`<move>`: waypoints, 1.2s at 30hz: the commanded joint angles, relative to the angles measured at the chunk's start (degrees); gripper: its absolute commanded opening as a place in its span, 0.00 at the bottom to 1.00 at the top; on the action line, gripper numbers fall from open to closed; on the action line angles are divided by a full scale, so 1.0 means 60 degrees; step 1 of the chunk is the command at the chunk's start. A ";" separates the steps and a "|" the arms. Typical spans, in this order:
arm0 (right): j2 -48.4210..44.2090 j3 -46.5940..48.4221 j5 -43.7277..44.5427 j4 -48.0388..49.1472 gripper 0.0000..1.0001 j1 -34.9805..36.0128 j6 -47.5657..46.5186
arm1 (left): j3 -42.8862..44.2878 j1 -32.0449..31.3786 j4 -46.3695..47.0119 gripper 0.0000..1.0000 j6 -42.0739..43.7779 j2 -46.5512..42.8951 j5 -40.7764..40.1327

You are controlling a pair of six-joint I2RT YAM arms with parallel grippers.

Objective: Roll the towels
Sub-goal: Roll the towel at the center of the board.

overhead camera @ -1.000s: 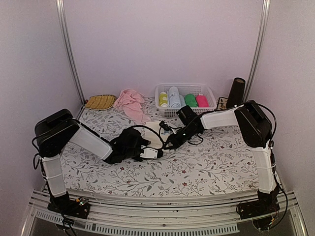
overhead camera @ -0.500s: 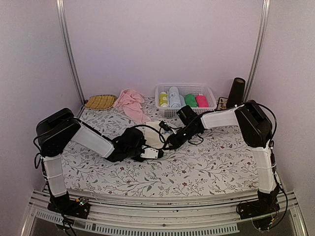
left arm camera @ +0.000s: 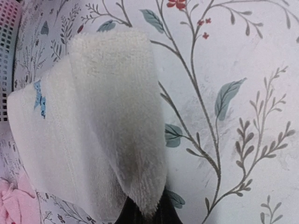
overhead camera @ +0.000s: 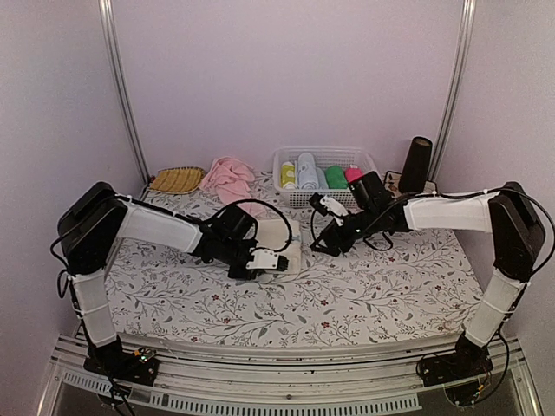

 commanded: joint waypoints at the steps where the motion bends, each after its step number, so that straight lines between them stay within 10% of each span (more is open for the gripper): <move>1: -0.1011 -0.1834 0.1754 0.1730 0.63 0.1100 -0.1928 | 0.0852 0.0384 -0.2456 0.00 -0.0774 0.0288 0.1494; 16: 0.0017 -0.3574 0.6215 0.6229 0.66 0.3871 -0.6113 | 0.3690 0.1122 -0.5945 0.00 -0.1234 0.2042 0.3445; 36: 0.2658 -0.1629 0.7751 0.6758 0.55 0.3839 -0.7926 | 0.4614 0.1438 -0.7103 0.00 -0.0805 0.2856 0.4013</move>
